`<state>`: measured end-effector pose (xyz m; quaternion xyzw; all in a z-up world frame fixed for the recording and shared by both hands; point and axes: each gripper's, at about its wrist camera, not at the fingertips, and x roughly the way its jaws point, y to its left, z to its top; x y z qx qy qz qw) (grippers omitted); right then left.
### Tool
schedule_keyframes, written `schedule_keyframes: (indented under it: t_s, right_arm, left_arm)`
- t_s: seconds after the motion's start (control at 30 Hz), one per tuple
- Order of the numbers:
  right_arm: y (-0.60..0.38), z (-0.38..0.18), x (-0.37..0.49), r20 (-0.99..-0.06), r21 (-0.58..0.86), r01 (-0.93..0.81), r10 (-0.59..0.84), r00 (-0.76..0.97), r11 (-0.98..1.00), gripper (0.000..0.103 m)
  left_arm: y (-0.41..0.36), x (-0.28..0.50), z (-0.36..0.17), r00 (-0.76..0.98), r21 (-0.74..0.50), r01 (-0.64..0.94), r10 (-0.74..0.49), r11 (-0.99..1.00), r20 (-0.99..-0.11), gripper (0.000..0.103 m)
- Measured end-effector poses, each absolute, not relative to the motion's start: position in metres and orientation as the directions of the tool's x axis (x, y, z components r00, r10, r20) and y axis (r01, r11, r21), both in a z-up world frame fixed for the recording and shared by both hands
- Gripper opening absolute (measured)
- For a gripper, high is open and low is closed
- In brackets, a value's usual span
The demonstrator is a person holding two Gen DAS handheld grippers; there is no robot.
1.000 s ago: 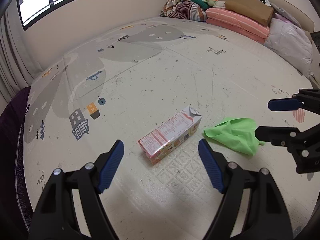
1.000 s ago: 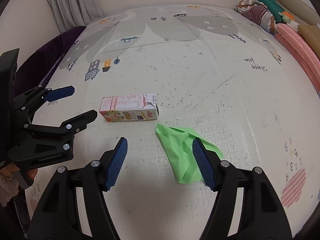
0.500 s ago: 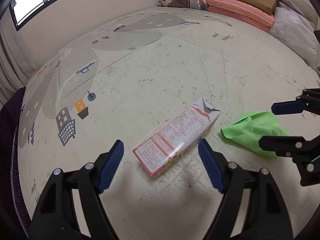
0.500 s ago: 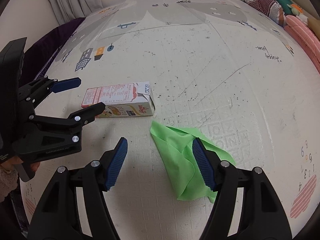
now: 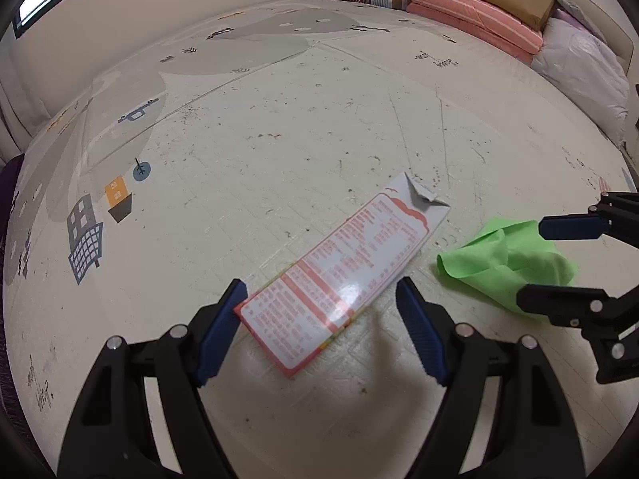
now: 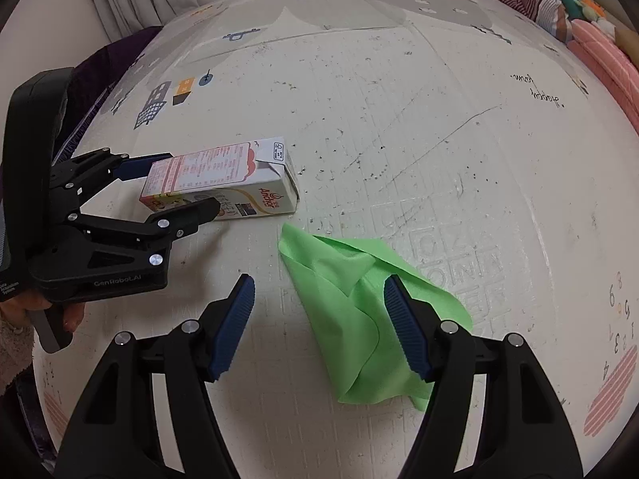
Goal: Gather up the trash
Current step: 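Move both open tools back over the mat toward the carton and green cloth, then grasp the green cloth with the right tool while the left tool grasps the milk carton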
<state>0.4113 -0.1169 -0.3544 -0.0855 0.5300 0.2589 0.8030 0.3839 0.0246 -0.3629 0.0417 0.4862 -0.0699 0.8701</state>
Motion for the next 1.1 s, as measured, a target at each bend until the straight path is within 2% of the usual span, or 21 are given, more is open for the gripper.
schedule_keyframes:
  t_s: [0.1, 0.2, 0.33, 0.5, 0.63, 0.7, 0.77, 1.1]
  right_arm:
    - [-0.116, -0.360, 0.413, -0.901, 0.133, -0.504, 0.316, 0.297, 0.853, 0.065]
    - [-0.118, -0.366, 0.414, -0.906, 0.127, -0.502, 0.307, 0.293, 0.855, 0.065]
    - [-0.119, -0.373, 0.414, -0.911, 0.118, -0.503, 0.295, 0.289, 0.856, 0.062]
    - [-0.119, -0.383, 0.413, -0.918, 0.113, -0.504, 0.284, 0.276, 0.856, 0.054]
    - [-0.120, -0.389, 0.412, -0.924, 0.102, -0.511, 0.272, 0.269, 0.853, 0.039]
    - [-0.120, -0.389, 0.411, -0.925, 0.070, -0.520, 0.251, 0.287, 0.851, 0.028]
    - [-0.124, -0.388, 0.413, -0.924, 0.074, -0.510, 0.252, 0.289, 0.857, 0.004]
    - [-0.131, -0.356, 0.395, -0.894, 0.119, -0.491, 0.308, 0.326, 0.863, 0.004]
  left_arm:
    - [0.016, 0.377, -0.364, 0.517, 0.010, 0.198, -0.096, 0.980, -0.851, 0.074]
    - [0.005, 0.370, -0.367, 0.508, 0.037, 0.241, -0.094, 0.970, -0.856, 0.057]
    - [-0.002, 0.366, -0.375, 0.483, 0.028, 0.257, -0.104, 0.966, -0.870, 0.042]
    - [-0.004, 0.363, -0.375, 0.493, 0.004, 0.235, -0.116, 0.972, -0.862, 0.041]
    - [-0.006, 0.360, -0.374, 0.494, -0.029, 0.218, -0.136, 0.976, -0.859, 0.040]
    - [-0.010, 0.358, -0.374, 0.489, -0.018, 0.216, -0.125, 0.976, -0.863, 0.040]
    - [-0.013, 0.355, -0.373, 0.489, -0.001, 0.211, -0.106, 0.978, -0.866, 0.040]
    - [-0.018, 0.328, -0.350, 0.527, 0.012, 0.153, -0.072, 0.988, -0.847, 0.040]
